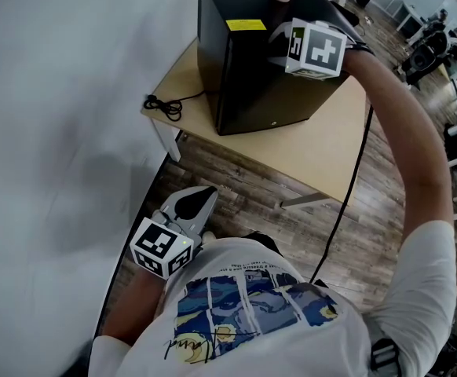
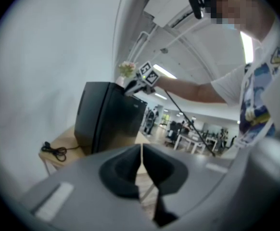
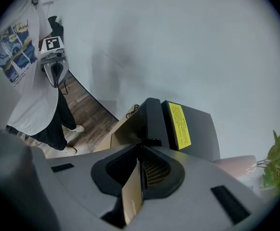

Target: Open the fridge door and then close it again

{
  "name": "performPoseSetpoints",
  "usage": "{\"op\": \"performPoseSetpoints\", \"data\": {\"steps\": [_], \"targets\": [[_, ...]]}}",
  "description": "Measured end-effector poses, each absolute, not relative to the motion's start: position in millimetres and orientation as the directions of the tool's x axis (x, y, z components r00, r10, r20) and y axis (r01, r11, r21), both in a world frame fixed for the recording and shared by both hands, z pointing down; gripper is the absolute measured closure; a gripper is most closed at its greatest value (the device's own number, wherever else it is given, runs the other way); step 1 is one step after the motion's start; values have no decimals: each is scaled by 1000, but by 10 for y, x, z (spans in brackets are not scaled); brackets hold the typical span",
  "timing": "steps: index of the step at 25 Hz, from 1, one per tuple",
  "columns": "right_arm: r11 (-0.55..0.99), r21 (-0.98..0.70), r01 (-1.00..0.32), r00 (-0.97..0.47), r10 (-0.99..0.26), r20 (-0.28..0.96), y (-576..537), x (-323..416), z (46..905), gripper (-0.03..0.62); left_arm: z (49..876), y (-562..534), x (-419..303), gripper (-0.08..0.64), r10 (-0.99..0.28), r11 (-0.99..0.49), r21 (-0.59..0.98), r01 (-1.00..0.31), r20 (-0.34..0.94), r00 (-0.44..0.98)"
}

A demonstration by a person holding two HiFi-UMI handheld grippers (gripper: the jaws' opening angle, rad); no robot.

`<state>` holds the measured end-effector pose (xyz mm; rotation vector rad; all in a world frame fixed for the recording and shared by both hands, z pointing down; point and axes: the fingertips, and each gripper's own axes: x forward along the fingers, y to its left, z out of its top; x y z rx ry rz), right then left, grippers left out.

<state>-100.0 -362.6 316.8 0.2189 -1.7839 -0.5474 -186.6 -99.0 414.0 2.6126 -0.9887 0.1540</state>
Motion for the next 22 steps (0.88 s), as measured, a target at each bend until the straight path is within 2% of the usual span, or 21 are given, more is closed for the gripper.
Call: {"op": "performPoseSetpoints", "data": {"steps": [10,15,22], "targets": [[871,478,110,-298,-430,852,-3621,-998,3153,554,4145,-899,-1931,546,-633,-687,280,-671,223,741],[894,422,150,-290,-369,883,-3332,-888,3158,554,4161,-899,-1950,546,-632,-687,280,-670,224,742],[880,438,183,-290,-378,879,-3096,-800,3167,552,4096,-879,-1777,546,-593,-729,270,-629,209,777]]}}
